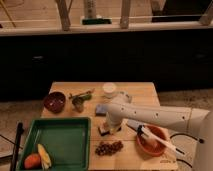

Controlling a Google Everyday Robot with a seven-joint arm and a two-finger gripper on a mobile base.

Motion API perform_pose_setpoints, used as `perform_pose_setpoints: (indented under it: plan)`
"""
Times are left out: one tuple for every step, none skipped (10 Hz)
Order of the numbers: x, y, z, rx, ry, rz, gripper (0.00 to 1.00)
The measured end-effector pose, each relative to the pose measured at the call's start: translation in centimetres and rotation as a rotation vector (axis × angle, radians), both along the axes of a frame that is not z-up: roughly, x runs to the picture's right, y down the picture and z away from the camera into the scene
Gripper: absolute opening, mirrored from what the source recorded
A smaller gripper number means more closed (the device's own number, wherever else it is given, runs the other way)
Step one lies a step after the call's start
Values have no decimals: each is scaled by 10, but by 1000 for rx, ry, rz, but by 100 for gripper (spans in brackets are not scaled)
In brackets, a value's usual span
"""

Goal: Place eraser in purple bowl

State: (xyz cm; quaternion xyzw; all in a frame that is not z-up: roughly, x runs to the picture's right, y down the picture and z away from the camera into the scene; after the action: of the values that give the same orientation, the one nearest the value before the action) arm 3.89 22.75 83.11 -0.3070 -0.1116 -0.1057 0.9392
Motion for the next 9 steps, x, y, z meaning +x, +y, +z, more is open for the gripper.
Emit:
perform_pose_setpoints:
  plan:
    - [2,-2,-2,5,-2,2,22]
    - [3,-4,-5,9,-6,0,10]
    - [3,-6,-8,11,-12,-5,3]
    - [2,-9,-10,15,-19,-10,0]
    - [2,-11,-14,20,-25,-19,0]
    - [0,-17,-22,31,-37,-29,0]
    - [0,-23,-30,41,-45,-38,0]
    - [0,-32,-40,57,-55,-45,0]
    - [0,-42,-51,76,-65,-53,0]
